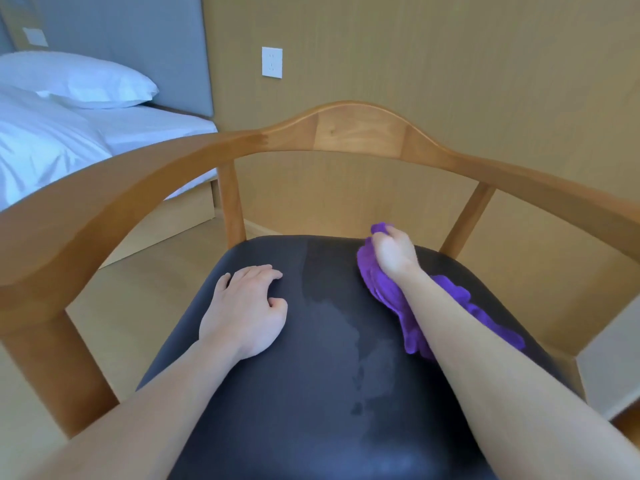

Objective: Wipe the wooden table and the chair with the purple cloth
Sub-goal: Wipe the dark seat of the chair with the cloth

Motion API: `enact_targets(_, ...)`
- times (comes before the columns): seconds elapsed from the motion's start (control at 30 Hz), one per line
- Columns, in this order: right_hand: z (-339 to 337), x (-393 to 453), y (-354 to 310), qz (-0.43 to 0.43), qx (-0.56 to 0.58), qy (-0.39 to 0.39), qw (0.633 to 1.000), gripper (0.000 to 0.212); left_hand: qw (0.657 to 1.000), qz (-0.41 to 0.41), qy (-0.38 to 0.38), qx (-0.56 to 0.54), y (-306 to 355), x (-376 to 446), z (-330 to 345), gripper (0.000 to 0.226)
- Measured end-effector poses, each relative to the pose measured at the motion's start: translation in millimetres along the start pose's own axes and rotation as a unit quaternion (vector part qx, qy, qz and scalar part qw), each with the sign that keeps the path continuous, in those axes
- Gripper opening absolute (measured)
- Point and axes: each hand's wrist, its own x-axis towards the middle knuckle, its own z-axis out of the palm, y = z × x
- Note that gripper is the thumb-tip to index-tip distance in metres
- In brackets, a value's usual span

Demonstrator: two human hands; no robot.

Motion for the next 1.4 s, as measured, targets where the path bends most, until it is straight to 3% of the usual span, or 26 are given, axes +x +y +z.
enact_targets(0.1,15,-13,-3,-0.088,-0.259,-0.127,0.953,0.05,1.0,0.007,-0.004,0.007,-1,2,-3,0.053)
enact_targets(0.4,-6,-133,1,-0.194,-0.305,-0.171,0.916,0.042,0.999,0.015,-0.024,0.021,-3,2,-3,0.054)
enact_targets(0.6,-29,-228,14,-0.255,-0.283,-0.126,0.916,0.038,1.0,0.013,-0.021,0.02,2,-5,-3,0.053)
enact_targets(0.73,-52,-225,20,-0.215,-0.187,-0.037,0.958,0.032,1.0,0.018,0.006,0.002,-2,-3,-2,0.045)
enact_targets(0.83,-49,-197,12,-0.154,-0.217,-0.013,0.964,0.031,0.995,0.068,0.069,-0.016,1,-9,-3,0.03)
enact_targets(0.93,-26,-189,2,-0.097,-0.341,-0.068,0.933,0.013,0.99,0.092,0.108,-0.012,3,-17,-5,0.023)
enact_targets(1.0,-17,-205,4,-0.141,-0.426,-0.055,0.892,0.014,0.99,0.087,0.111,-0.004,5,-20,-8,0.023)
enact_targets(1.07,-20,-229,12,-0.205,-0.447,-0.03,0.87,0.028,0.991,0.078,0.112,0.001,7,-19,-9,0.023)
enact_targets(1.13,-28,-256,23,-0.259,-0.399,-0.019,0.879,0.036,0.992,0.067,0.111,0.003,7,-17,-9,0.022)
enact_targets(1.23,-42,-280,38,-0.285,-0.241,-0.012,0.928,0.039,0.993,0.052,0.11,0.004,5,-15,-7,0.021)
enact_targets(1.4,-60,-257,24,-0.2,-0.031,-0.107,0.973,0.039,0.99,0.05,0.132,0.005,8,-16,-5,0.02)
